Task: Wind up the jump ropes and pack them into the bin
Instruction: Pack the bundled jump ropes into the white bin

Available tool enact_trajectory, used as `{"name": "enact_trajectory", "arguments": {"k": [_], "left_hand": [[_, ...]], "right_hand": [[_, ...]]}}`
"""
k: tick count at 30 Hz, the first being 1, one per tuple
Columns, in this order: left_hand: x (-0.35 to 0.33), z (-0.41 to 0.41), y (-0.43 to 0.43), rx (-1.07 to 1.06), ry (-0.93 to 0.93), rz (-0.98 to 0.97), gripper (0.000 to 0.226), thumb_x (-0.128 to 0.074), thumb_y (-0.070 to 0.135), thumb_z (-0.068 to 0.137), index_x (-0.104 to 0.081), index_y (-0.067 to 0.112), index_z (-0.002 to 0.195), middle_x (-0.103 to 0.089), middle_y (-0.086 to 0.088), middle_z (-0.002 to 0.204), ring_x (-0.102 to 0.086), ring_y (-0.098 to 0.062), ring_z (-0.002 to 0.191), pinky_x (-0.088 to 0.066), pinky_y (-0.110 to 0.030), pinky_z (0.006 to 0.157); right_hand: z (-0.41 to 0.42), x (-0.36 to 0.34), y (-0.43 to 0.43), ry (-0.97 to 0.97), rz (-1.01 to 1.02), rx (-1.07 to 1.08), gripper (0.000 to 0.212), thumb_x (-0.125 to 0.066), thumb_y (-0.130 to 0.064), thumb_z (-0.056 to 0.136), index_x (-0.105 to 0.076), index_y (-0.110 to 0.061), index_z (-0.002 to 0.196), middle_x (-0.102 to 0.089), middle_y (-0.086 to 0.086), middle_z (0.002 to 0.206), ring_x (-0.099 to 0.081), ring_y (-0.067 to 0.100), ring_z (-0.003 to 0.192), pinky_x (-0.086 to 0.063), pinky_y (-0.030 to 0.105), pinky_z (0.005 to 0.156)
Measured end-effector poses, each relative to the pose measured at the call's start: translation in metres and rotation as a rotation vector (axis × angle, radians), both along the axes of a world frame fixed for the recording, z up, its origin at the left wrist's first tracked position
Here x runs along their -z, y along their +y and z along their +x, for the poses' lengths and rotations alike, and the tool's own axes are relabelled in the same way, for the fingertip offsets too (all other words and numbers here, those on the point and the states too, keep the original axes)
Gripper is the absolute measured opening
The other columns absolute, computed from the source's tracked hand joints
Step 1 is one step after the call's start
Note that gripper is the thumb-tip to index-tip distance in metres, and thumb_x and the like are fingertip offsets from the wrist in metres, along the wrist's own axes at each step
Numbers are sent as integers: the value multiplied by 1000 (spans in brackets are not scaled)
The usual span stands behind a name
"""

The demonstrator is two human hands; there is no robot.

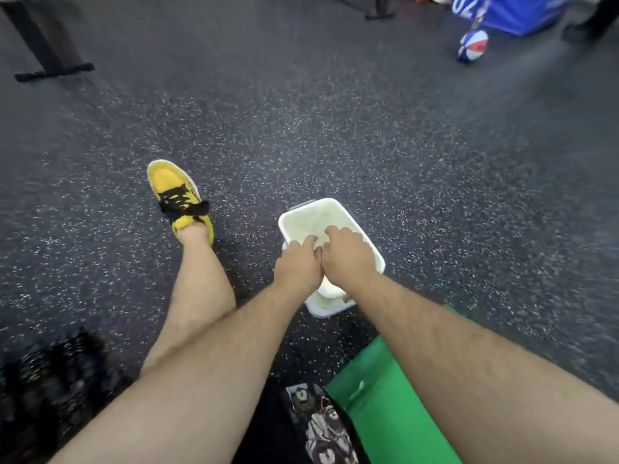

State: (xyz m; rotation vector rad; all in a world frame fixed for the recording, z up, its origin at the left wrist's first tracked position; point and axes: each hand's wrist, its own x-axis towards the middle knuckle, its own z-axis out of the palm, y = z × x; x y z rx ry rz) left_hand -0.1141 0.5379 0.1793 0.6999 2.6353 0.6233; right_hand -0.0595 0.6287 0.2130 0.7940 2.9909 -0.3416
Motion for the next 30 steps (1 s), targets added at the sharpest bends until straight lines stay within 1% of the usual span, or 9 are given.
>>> {"name": "enact_trajectory", "arguments": {"k": [2,5,9,11,13,16,20,23,30], "left_hand": [[25,1,24,-7,-19,-63,48,-32,44,107,-38,27,152,-47,-16,138,-51,-37,125,-45,-46,97],[58,-2,46,-59,-5,-145,50,-42,46,104,-40,29,151,-38,-18,142,-44,-37,129,-41,-46,104],[89,-16,57,-129,-51,-258,53,-48,35,103,-32,31,154,2,-27,163,-24,-42,144,-31,-47,115],[96,-27,55,-163,-136,-274,58,-49,25,103,-26,32,155,9,-27,164,-23,-41,144,-34,-47,112],[100,-35,51,-168,-214,-249,62,-48,15,101,-22,29,155,-7,-24,160,-39,-39,131,-43,-46,99],[103,-41,42,-182,-266,-153,57,-45,3,97,-31,18,150,-30,-18,144,-54,-34,99,-47,-38,79],[87,-51,36,-256,-229,-13,53,-45,-5,91,-42,14,140,-39,-14,137,-60,-36,101,-52,-38,81],[51,-64,32,-258,-173,54,56,-42,-6,91,-41,17,142,-40,-11,135,-60,-34,100,-56,-42,86],[-87,-110,-36,-277,96,221,59,-40,-3,94,-37,17,150,-36,-11,149,-51,-36,126,-46,-44,102]], "right_hand": [[1,26,24,-82,41,1,41,-46,-34,99,-42,-18,137,-52,10,128,-50,31,118,-44,43,92],[0,66,52,-222,129,-16,62,-67,-28,87,-36,-22,140,-44,10,135,-43,31,123,-41,41,97],[-11,101,82,-319,139,22,63,-52,-14,89,-30,-30,146,-16,19,155,-25,38,138,-33,46,110],[-20,112,92,-388,98,59,68,-47,-11,89,-25,-33,149,-1,23,160,-18,42,143,-27,50,114],[-30,118,98,-422,31,104,72,-48,-9,87,-23,-34,149,-5,22,160,-27,41,137,-28,47,110],[-37,123,100,-379,-8,160,70,-54,-7,85,-30,-29,146,-31,14,145,-41,34,121,-35,40,98],[-31,113,100,-208,80,172,55,-55,-2,82,-41,-19,133,-41,10,129,-45,28,110,-37,36,88],[-36,81,99,-73,85,163,56,-55,0,83,-41,-18,134,-41,10,128,-45,28,107,-42,35,85],[-77,-44,36,248,28,100,59,-53,7,81,-41,-16,134,-38,9,129,-45,30,110,-47,39,86]]}}
